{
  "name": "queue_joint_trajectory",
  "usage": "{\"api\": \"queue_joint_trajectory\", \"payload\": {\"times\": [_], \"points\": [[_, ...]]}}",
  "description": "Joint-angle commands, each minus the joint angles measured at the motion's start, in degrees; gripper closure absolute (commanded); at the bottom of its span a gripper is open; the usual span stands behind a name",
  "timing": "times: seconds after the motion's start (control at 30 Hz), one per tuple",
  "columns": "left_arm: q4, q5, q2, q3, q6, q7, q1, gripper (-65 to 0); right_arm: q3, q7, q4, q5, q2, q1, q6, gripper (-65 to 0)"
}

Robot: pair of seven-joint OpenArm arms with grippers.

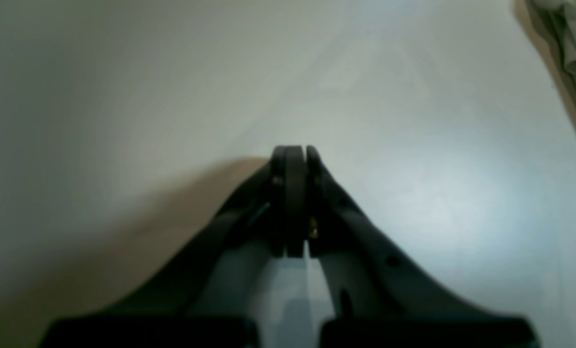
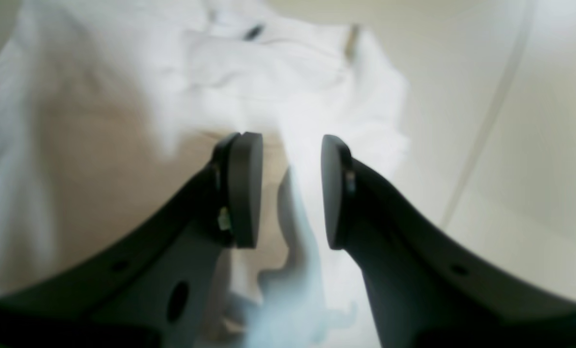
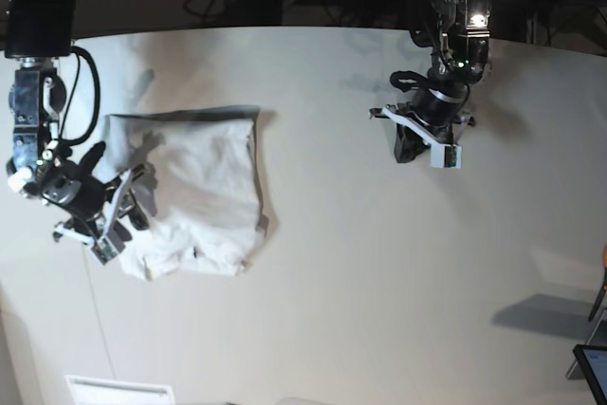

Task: Fold the T-shirt properly
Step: 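Grasp the bundle's corner with the right gripper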

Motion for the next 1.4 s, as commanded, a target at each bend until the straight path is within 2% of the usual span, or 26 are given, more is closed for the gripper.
{"api": "queue_joint_trajectory", "payload": {"times": [0.0, 0.1, 0.27, 0.3, 0.43, 0.63, 0.73, 0.87, 1.17, 1.3, 1.37], "points": [[1.16, -0.29, -0.42, -0.22, -0.07, -0.85, -0.20, 0.0, -0.10, 1.45, 0.31, 0.46, 0.96, 2.96, -0.64, -20.3], [1.33, -0.29, -0.42, 0.04, -0.07, -0.85, -0.11, 0.0, -0.98, 1.36, -4.53, 0.46, 0.96, 6.39, -0.64, -22.5], [1.51, -0.29, 0.02, 0.22, -0.07, -0.85, -0.20, 0.0, -1.07, 1.27, -9.27, 0.46, 1.23, 10.08, -0.56, -41.8], [1.51, -0.29, 0.02, 0.22, -0.07, -0.85, -0.20, 0.0, -1.07, 1.27, -8.31, 0.46, 1.05, 9.90, -0.38, -43.5], [1.07, -0.38, 0.02, 0.31, -0.16, -0.85, -0.46, 0.0, -1.60, 0.22, -4.35, 0.46, 0.00, 7.27, -0.29, -42.7], [1.07, -0.38, 0.02, 0.31, -0.16, -0.85, -0.55, 0.0, -9.86, -3.65, 0.57, 0.46, -1.32, 7.09, -0.29, -40.3], [1.07, -0.38, 0.11, 0.31, -0.16, -0.85, -0.55, 0.0, -12.59, -3.65, 0.92, 0.46, -2.82, 7.44, -0.47, -37.9], [1.07, -0.38, 0.11, 0.31, -0.16, -0.85, -0.37, 0.0, -12.76, -3.74, 0.40, 0.46, -5.54, 8.67, -0.64, -37.9], [1.07, -0.56, 0.28, 0.31, -0.16, -0.85, -0.20, 0.0, -14.26, -4.44, -8.92, 0.46, -10.20, 15.00, -0.73, -37.7], [1.07, -0.38, 0.81, 0.31, -0.16, -0.85, -0.20, 0.0, -14.26, -4.44, -12.35, 0.46, -11.17, 16.76, -0.82, -37.7], [1.07, -0.38, 0.81, 0.31, -0.16, -0.85, -0.20, 0.0, -14.26, -4.27, -13.76, 0.37, -12.31, 17.20, -1.70, -37.7]]}}
